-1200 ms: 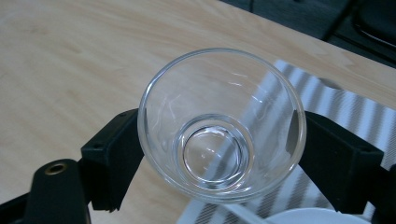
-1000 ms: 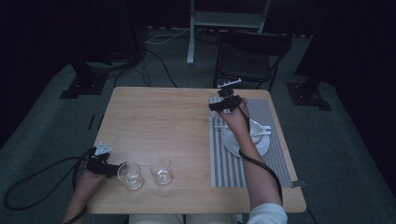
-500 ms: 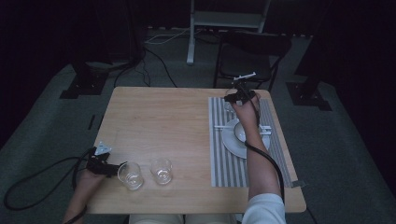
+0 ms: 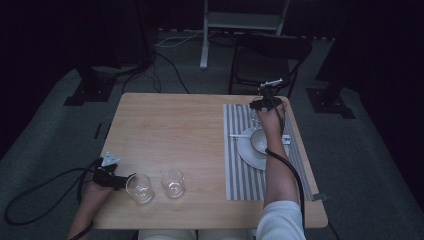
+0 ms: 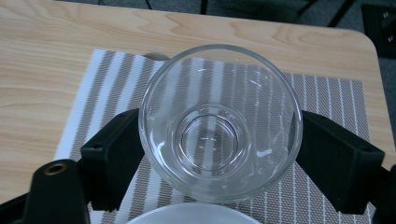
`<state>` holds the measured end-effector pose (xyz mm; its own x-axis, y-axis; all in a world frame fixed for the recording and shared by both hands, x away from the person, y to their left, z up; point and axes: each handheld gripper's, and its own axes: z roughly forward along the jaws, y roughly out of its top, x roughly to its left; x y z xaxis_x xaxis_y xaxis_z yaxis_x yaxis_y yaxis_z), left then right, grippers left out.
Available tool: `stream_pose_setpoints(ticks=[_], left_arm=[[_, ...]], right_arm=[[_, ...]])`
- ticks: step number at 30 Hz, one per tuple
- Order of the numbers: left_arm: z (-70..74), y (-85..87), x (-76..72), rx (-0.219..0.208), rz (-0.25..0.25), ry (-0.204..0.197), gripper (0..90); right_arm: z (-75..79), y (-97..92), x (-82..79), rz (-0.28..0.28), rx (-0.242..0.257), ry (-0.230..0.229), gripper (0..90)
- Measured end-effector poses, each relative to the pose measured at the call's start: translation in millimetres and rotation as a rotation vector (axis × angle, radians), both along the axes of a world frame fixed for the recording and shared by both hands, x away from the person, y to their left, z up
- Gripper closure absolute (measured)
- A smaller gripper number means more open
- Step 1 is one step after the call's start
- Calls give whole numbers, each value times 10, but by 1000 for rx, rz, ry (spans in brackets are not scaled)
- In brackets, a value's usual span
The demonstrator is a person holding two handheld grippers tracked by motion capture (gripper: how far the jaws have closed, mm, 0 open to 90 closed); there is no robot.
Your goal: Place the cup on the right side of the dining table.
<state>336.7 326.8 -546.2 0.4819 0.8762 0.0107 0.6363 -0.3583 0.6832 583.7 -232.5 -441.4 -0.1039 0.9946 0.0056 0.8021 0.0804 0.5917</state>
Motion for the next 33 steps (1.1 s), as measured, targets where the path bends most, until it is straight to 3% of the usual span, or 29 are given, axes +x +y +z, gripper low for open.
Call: stream_pose_setpoints(ticks=[9, 18, 24, 28, 33], left_arm=[[0, 0, -1, 0, 0, 0, 10], [1, 1, -1, 1, 0, 1, 10], [0, 1, -3, 0, 1, 0, 10], [0, 0, -4, 0, 3, 0, 10], [1, -1, -4, 1, 4, 1, 9]], right_arm=[[-114, -155, 88, -44, -11, 28, 178], [-194, -144, 147, -45, -25, 38, 178], [-199, -168, 165, -50, -9, 45, 178], [-197, -194, 164, -65, 28, 62, 175], [-106, -213, 109, -59, 45, 14, 174]])
